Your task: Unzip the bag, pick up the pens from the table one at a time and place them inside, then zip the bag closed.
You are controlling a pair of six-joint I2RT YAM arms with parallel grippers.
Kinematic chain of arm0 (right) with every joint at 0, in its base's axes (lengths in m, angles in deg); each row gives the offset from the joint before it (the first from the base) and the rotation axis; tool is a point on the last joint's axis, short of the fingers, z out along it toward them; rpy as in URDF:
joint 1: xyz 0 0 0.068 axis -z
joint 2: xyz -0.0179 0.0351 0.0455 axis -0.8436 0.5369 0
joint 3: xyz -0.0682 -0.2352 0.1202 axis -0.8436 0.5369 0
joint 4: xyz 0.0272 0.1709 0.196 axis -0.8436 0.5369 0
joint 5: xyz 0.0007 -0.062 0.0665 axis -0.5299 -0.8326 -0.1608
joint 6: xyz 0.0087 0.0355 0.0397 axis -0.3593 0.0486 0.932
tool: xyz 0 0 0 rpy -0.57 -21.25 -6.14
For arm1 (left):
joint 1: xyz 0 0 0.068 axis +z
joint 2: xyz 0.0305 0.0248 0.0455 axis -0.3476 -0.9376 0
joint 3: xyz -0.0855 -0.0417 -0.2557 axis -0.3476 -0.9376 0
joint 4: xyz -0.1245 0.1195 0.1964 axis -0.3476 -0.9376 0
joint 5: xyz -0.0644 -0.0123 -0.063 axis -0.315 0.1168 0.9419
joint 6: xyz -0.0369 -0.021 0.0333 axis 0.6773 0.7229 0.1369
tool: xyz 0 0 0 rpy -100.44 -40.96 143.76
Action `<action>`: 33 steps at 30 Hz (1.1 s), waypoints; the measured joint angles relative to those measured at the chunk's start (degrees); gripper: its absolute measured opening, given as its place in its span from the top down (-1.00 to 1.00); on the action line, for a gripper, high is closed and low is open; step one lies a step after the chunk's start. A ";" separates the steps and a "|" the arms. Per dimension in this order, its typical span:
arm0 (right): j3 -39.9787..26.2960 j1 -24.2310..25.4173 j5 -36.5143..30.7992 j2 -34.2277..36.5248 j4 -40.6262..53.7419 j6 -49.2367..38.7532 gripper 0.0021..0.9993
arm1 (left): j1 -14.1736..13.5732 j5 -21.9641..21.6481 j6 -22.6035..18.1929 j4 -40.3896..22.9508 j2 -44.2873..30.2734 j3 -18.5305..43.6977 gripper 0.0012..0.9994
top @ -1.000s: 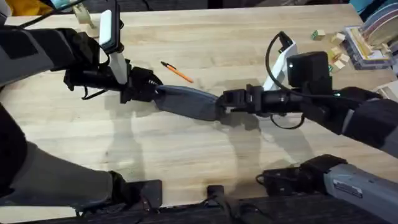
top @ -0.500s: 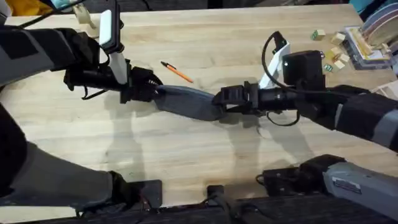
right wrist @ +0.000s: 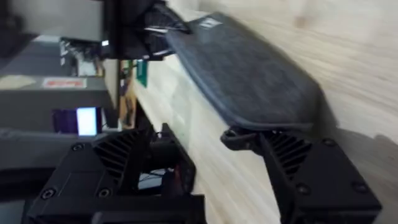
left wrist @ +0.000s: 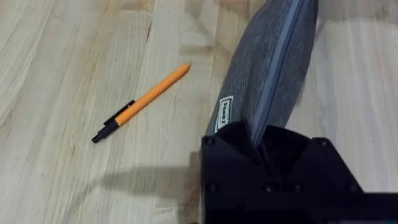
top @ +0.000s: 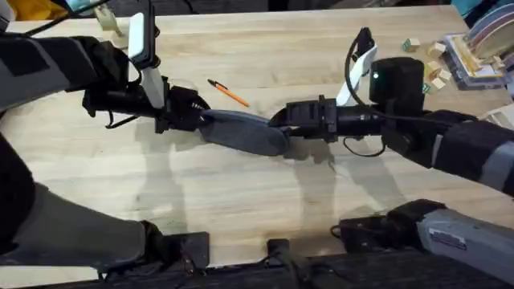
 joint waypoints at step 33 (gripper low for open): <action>0.81 0.04 7.60 -8.07 -19.26 17.01 -0.99 | 0.20 -0.18 0.02 -0.01 0.00 0.31 0.92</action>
